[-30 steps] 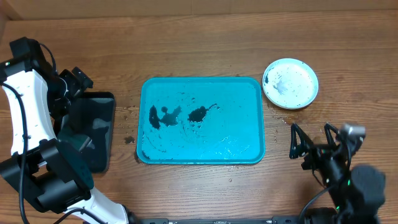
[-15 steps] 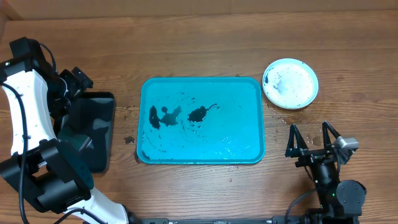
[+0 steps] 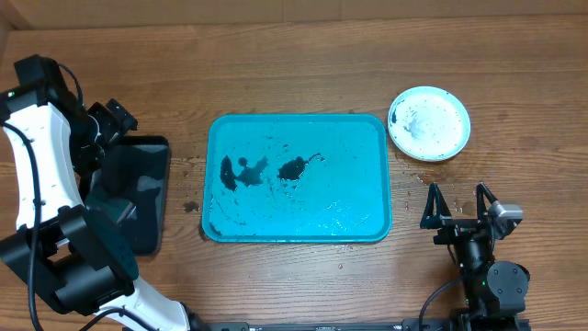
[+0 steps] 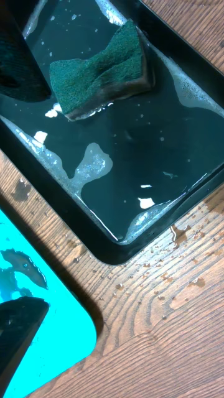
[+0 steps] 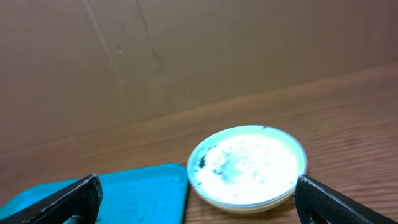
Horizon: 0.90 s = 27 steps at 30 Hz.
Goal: Clean dirty plates on tray and stack at the side
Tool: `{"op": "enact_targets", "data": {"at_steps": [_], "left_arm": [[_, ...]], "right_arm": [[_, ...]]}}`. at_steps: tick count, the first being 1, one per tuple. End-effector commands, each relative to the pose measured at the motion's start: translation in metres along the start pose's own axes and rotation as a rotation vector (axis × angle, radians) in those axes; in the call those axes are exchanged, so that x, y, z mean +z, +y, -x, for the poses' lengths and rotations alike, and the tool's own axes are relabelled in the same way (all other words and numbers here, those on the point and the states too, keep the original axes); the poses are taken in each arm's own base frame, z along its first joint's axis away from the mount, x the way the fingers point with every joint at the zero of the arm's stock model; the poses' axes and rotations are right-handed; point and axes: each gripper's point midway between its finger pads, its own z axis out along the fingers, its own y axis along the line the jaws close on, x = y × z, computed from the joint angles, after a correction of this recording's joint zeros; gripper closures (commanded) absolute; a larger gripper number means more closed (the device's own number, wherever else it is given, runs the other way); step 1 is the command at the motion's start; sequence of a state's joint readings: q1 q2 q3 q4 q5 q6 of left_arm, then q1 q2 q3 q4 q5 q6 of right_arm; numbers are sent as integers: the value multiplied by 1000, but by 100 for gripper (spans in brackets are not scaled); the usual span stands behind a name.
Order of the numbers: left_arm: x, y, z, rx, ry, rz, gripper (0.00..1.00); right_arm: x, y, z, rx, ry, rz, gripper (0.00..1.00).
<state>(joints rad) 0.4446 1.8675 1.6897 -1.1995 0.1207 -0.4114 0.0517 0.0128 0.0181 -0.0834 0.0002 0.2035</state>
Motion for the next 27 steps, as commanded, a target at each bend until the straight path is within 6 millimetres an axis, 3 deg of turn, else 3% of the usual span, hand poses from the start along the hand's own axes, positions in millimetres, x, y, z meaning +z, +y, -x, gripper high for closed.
{"op": "enact_targets", "data": {"at_steps": [1, 27], "left_arm": [[-4, -3, 3, 14, -13, -13, 0], [-4, -3, 3, 14, -13, -13, 0]], "right_arm": [[0, -7, 0, -67, -12, -39, 0], [0, -4, -1, -67, -8, -21, 0]]}}
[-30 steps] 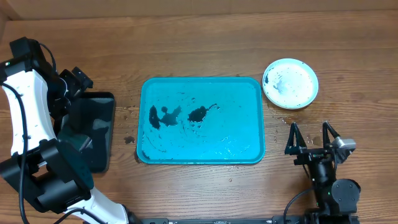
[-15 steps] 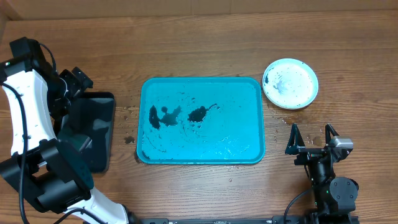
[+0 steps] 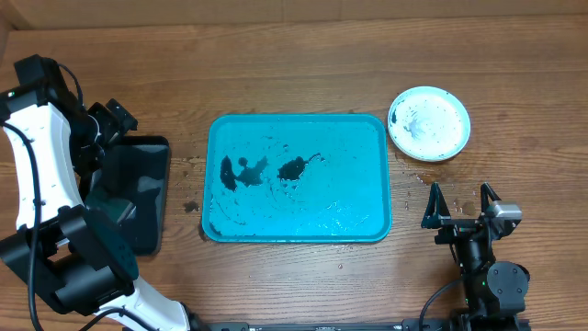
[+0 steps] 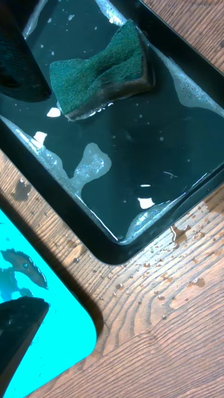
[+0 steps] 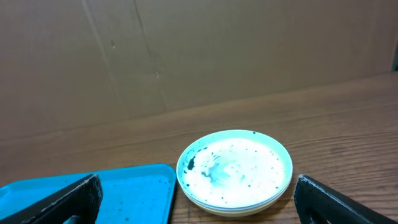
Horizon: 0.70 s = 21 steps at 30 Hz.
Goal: Clean dirty plates on tray and stack at the side
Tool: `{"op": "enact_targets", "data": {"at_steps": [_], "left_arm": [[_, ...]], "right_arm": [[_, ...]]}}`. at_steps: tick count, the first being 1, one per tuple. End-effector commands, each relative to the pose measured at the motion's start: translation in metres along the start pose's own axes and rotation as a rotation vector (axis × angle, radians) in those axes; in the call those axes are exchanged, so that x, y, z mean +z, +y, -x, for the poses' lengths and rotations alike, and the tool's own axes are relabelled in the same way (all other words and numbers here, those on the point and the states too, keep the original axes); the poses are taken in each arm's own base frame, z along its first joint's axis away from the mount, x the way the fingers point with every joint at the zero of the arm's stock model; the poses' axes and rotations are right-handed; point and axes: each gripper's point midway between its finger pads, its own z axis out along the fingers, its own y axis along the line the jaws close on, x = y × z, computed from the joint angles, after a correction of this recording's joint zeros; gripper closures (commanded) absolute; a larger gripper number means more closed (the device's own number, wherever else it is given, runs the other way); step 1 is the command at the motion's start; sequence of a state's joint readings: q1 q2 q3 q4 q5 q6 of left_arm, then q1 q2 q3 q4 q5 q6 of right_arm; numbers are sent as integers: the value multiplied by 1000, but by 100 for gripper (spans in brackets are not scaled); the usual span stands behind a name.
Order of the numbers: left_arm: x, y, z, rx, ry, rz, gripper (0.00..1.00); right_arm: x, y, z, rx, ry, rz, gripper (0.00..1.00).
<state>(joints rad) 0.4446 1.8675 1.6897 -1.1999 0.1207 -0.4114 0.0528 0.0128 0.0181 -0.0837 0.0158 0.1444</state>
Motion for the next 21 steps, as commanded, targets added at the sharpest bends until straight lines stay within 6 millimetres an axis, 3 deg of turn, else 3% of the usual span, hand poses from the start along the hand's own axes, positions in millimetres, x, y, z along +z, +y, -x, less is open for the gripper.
{"op": "enact_targets", "data": {"at_steps": [1, 8, 13, 16, 21], "left_arm": [[-4, -3, 3, 14, -13, -13, 0], [-2, -1, 1, 30, -1, 0, 0], [-3, 2, -26, 32, 101, 21, 0], [-4, -8, -41, 151, 95, 7, 0], [4, -44, -66, 420, -61, -84, 0]], "right_arm": [[0, -1, -2, -8, -4, -7, 0], [0, -1, -2, -8, -4, -7, 0], [0, -1, -2, -8, -4, -7, 0], [0, -1, -2, -7, -4, -7, 0], [0, -1, -2, -8, -4, -7, 0]]}}
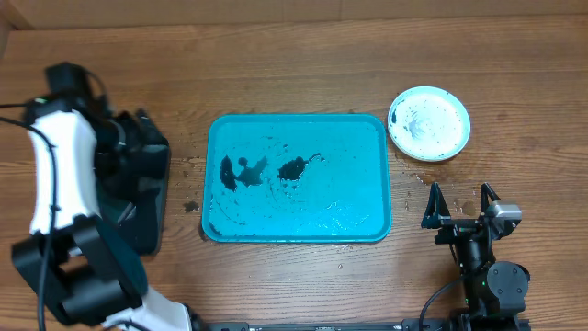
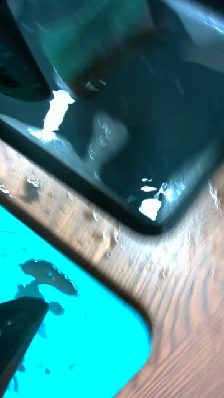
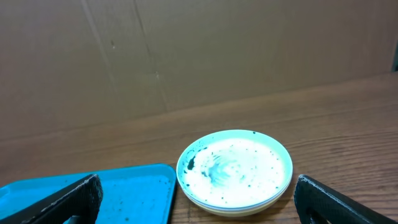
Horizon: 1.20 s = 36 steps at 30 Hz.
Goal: Clean dirty plates on tray and stack at the side
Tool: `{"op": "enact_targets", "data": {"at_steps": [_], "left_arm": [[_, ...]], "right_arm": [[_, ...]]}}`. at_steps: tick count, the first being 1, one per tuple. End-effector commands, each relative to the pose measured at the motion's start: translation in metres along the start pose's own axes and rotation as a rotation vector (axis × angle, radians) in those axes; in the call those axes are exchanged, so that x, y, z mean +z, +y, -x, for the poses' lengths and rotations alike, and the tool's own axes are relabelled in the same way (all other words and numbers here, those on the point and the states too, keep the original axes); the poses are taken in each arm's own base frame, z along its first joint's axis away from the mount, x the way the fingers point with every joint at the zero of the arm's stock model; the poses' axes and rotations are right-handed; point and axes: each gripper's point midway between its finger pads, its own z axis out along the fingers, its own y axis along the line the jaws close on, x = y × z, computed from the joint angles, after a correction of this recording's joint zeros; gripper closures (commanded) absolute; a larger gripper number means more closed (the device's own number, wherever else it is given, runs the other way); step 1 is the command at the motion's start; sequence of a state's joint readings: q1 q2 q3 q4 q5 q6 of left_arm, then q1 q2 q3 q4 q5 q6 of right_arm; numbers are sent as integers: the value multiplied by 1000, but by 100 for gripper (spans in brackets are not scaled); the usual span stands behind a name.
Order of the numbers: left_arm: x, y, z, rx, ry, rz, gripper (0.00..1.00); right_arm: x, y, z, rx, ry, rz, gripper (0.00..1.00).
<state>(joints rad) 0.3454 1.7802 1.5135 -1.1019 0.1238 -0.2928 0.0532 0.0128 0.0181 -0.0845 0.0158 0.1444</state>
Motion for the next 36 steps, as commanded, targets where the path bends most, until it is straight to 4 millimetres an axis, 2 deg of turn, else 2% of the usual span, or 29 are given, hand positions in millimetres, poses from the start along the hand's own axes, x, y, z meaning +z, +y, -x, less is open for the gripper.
{"op": "enact_targets", "data": {"at_steps": [1, 4, 8, 11, 16, 25, 31, 36], "left_arm": [[-9, -33, -28, 247, -105, -71, 0], [-7, -45, -50, 364, -180, -114, 0], [-5, -46, -82, 550, -282, -141, 0], [-4, -40, -102, 639, -372, -153, 0], [-6, -27, -126, 656, -540, -181, 0], [-11, -22, -135, 667, -817, -236, 0], [-6, -24, -148, 679, -906, -301, 0], [-6, -24, -150, 679, -995, -328, 0]], "right_arm": [[0, -1, -2, -8, -5, -7, 0], [0, -1, -2, -8, -5, -7, 0], [0, -1, -2, -7, -5, -7, 0], [0, -1, -2, -8, -5, -7, 0], [0, -1, -2, -7, -5, -7, 0], [0, -1, -2, -8, -5, -7, 0], [0, -1, -2, -8, -5, -7, 0], [0, -1, -2, -8, -5, -7, 0]]}}
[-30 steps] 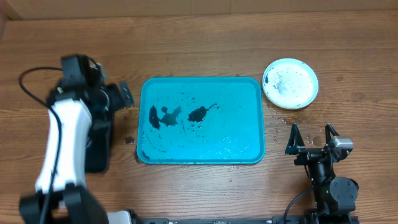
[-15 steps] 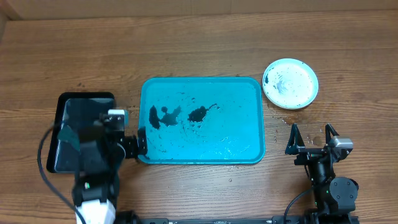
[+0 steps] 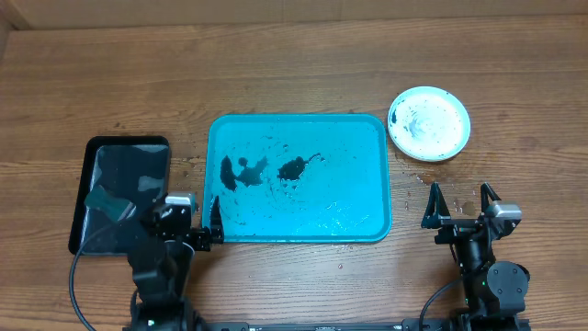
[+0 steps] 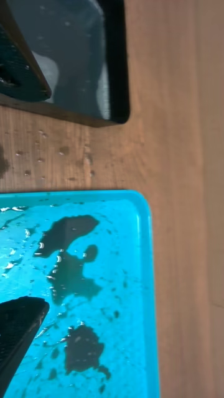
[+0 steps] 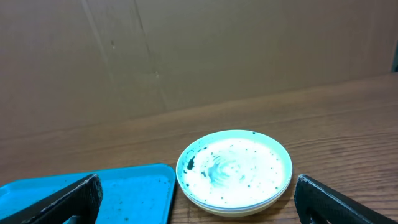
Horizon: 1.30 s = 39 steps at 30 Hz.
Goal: Clean dirty plates on tray and stack at the side
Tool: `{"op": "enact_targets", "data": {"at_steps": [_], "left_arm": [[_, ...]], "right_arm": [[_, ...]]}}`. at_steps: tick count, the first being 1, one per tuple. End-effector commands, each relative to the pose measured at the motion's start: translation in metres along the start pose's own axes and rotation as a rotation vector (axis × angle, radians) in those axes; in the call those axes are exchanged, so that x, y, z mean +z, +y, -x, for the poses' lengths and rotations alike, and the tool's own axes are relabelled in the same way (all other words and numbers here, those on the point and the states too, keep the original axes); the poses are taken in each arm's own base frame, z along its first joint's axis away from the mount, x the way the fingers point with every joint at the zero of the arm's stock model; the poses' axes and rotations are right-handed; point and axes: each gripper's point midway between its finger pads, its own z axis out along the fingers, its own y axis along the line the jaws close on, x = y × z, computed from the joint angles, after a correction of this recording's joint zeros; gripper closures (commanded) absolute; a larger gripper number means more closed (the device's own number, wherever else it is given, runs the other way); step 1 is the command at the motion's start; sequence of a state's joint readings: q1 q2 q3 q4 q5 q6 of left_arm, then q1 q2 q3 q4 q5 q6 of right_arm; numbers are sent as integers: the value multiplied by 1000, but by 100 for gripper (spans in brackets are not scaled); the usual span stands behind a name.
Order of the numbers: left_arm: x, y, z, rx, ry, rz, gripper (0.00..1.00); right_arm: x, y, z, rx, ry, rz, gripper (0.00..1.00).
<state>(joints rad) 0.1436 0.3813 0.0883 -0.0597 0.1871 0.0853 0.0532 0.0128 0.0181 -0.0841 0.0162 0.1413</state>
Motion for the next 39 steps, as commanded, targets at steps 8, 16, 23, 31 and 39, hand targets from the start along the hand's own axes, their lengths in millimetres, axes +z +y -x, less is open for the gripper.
{"op": "enact_targets", "data": {"at_steps": [8, 16, 23, 31, 39], "left_arm": [[-8, -10, 11, 41, -146, -23, 0], [-18, 1, 25, -24, -219, 57, 0], [-25, 4, 35, -15, -270, 76, 0], [-25, 3, 36, -13, -271, 72, 0], [-24, 2, 36, -13, -271, 72, 0]], "right_arm": [[0, -1, -2, -5, -5, -7, 0], [0, -1, -2, -5, -5, -7, 0], [0, -1, -2, -5, -5, -7, 0], [0, -1, -2, -5, -5, -7, 0], [0, -1, -2, -5, -5, -7, 0]]}}
